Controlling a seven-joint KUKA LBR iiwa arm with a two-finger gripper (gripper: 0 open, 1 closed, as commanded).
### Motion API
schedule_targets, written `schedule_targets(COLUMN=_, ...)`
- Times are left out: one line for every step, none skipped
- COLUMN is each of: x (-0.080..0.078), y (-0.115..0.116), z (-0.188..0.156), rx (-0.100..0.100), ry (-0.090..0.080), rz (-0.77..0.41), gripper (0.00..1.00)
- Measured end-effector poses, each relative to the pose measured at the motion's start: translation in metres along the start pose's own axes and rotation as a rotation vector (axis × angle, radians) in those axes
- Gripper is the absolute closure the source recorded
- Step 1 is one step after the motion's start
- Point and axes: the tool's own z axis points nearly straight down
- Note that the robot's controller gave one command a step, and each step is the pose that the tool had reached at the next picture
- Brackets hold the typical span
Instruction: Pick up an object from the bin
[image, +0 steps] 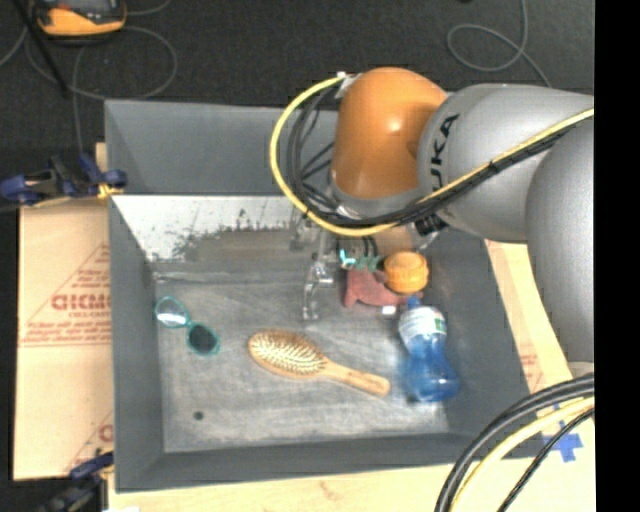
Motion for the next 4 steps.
schedule_targets(x=-0.002, y=0.0, z=-0.005, rx=-0.001, ry=-0.008, rz=0.001, gripper=0.0)
schedule_targets(x=0.018, y=0.001, z=0.02, rx=0.002, ry=-0.017, rz=-0.072, gripper=0.0)
schedule_targets(x=0.043, y=-0.008, z=0.083, rx=0.002, ry=-0.012, rz=-0.18, gripper=0.0)
schedule_targets(x=0.046, y=-0.01, z=0.093, rx=0.001, ry=0.001, rz=-0.23, gripper=1.0)
